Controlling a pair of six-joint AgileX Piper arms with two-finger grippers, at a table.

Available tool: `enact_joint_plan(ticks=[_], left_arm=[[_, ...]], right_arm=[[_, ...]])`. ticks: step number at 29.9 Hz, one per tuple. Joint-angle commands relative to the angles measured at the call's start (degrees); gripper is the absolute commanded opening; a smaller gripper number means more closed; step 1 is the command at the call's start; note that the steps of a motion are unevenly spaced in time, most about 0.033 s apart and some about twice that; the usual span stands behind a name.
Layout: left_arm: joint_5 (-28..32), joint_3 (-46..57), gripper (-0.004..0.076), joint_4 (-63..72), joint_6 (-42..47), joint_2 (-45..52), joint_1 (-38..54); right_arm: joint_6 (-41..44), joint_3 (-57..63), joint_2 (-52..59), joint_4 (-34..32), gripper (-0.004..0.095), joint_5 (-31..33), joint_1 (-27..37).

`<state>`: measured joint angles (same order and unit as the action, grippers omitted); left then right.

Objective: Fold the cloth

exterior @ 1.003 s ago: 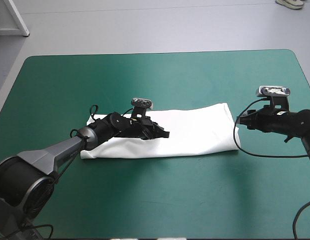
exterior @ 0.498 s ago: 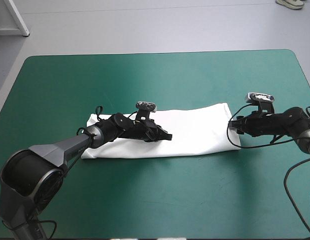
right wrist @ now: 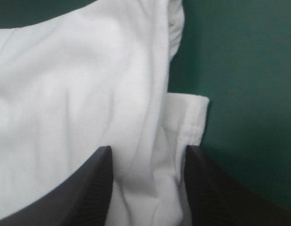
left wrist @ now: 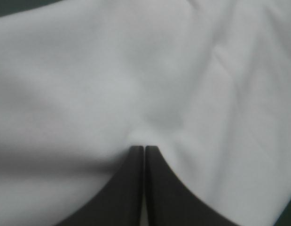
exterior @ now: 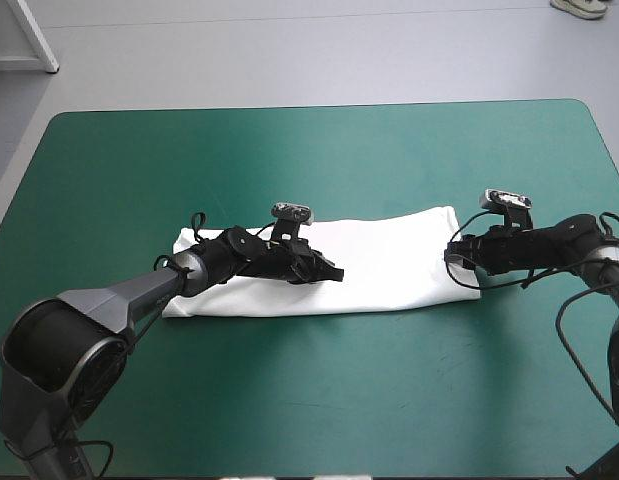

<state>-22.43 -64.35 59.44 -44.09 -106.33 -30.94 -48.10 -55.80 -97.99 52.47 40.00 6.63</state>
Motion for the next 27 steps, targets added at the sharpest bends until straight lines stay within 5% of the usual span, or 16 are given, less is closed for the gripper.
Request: enact_joint_plan(ticks=[1,6,27], left_arm=[[0.60,-0.98,0.0020,0.30,-0.10,1.43,-0.21],[0.60,-0.98,0.0019,0.30,-0.10,1.43,-0.21],[0.89,-0.98,0.0019,1.16,-0.44,1.43,-0.21]], right_arm=[[-2.04,-0.15,-0.43,0.83,0.0328,4.55,0.00],[-2.31,-0.15,-0.43,0.30,-0.0012,3.57,0.00],[-2.66,-3.11,9.58,3.09,-0.0008,4.40,0.00]])
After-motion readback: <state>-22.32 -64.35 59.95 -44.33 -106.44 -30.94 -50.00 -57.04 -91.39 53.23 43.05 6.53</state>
